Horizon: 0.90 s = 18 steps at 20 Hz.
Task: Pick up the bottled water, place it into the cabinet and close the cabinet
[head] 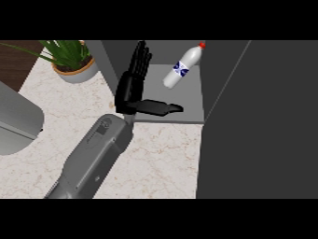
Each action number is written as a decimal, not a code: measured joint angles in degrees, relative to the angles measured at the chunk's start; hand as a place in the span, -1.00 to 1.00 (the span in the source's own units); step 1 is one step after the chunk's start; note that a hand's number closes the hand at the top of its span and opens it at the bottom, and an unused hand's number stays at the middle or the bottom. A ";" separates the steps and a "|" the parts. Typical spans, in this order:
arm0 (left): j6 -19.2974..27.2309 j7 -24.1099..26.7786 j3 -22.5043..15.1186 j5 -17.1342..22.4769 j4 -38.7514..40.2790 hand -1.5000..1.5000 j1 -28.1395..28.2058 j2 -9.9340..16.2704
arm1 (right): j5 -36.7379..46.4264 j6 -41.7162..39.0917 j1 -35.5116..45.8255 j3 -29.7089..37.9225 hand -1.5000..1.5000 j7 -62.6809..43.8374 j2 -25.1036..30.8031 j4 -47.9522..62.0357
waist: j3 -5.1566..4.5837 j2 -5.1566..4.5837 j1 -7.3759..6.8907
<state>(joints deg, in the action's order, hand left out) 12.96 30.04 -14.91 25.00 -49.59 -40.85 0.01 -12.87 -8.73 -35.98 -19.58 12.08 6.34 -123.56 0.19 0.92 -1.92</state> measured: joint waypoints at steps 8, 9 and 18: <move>4.40 -7.98 -6.68 -0.40 -28.78 -1.00 19.71 3.59 | 1.47 0.95 -0.14 -1.71 -1.00 -0.30 -0.42 -0.51 | -0.10 0.10 -0.70; 4.99 -8.78 -7.95 -0.62 -32.50 -1.00 22.87 4.13 | 1.71 0.94 -0.49 -2.00 -1.00 -0.51 -0.14 -1.25 | -0.11 0.07 -0.59; 7.53 -13.46 -14.84 -2.57 -60.77 -1.00 43.26 11.50 | 6.13 -3.97 0.79 -4.92 1.00 -2.81 6.37 -2.56 | -0.17 -0.38 0.42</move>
<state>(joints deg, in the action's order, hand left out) 20.50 16.58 -29.75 22.43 -110.36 2.40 11.51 -6.74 -12.70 -35.20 -24.51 9.26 12.71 -126.12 0.02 0.54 -1.50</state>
